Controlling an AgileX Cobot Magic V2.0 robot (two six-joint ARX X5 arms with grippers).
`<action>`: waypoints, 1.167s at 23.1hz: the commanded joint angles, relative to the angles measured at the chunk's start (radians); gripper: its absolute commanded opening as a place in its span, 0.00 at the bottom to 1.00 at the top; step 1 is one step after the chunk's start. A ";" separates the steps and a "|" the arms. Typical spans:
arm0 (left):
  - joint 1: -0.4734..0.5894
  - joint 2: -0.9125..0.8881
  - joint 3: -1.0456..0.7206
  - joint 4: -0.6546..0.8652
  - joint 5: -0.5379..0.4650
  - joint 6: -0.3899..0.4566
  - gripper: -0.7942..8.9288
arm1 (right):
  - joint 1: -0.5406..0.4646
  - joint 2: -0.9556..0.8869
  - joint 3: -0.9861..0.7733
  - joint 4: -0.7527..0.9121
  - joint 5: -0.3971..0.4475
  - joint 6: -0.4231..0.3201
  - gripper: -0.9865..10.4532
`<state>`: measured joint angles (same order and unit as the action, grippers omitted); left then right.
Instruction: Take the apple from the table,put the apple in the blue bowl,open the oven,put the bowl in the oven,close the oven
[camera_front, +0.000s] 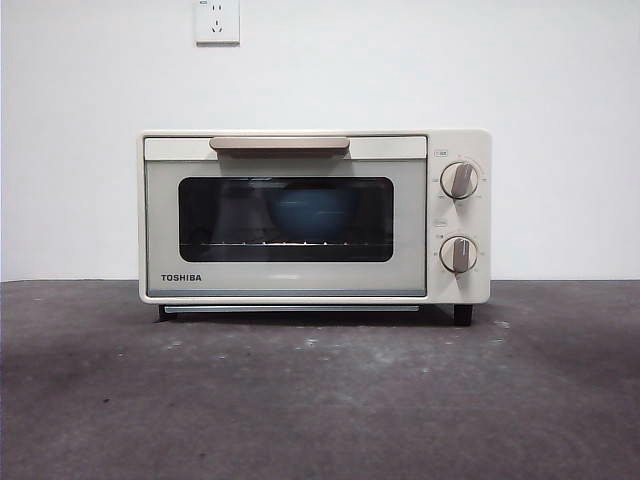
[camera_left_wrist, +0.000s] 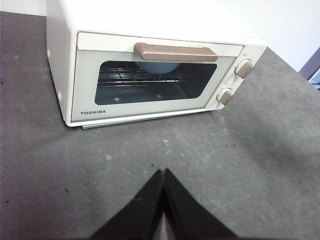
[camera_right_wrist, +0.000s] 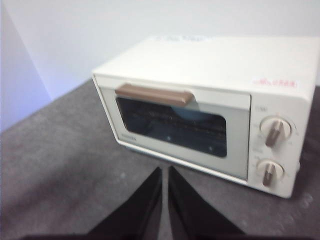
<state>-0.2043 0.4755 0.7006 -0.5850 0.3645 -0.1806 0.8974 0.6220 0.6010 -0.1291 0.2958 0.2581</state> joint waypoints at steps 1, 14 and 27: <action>-0.003 0.001 0.013 0.008 -0.003 0.012 0.09 | 0.011 -0.001 0.007 0.032 0.005 -0.009 0.09; -0.002 0.001 0.013 0.027 -0.005 0.055 0.09 | 0.011 -0.039 0.007 0.032 0.005 -0.009 0.09; 0.162 -0.154 -0.164 0.363 -0.214 0.267 0.09 | 0.011 -0.045 0.007 0.032 0.005 -0.009 0.09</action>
<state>-0.0528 0.3332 0.5606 -0.2596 0.1555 0.0448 0.8974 0.5728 0.6010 -0.1070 0.2958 0.2581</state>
